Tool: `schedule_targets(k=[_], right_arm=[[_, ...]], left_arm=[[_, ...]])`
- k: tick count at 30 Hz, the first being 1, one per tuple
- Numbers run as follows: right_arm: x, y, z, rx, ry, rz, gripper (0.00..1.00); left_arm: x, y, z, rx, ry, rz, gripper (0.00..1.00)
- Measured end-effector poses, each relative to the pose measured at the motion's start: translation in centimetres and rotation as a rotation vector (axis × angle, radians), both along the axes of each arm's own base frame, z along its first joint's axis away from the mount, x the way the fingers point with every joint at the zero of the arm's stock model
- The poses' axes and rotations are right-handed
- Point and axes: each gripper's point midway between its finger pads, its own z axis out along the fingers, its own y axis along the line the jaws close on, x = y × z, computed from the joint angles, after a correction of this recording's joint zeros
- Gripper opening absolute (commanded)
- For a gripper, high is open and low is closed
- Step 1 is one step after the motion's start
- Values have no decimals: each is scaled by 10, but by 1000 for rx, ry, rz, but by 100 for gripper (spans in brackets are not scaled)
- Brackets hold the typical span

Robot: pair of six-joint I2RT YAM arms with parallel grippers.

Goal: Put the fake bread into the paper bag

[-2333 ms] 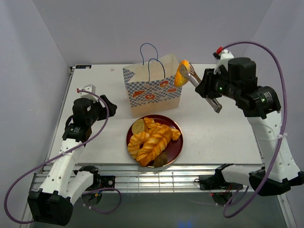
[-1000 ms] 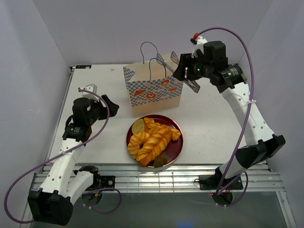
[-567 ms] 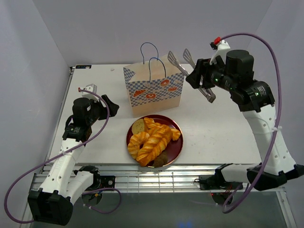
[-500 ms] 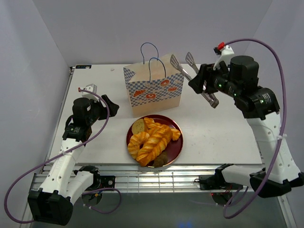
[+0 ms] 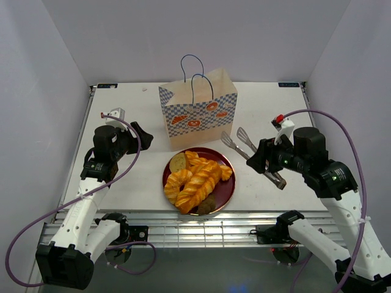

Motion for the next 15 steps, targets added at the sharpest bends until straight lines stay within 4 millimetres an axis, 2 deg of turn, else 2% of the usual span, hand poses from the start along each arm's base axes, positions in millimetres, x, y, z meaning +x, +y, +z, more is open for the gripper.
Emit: schedule_targets(k=[3,8,15], right_arm=[[-17,1,-29,7,67,30,63],[-34,5,-59,41,117,69,63],[-46,11,-86,67,179,118,65]], left_arm=[[0,0,-1,1,2,0,81],[2,0,-6,5,18,-1,81],[2,-1,-7,6,21,-5,81]])
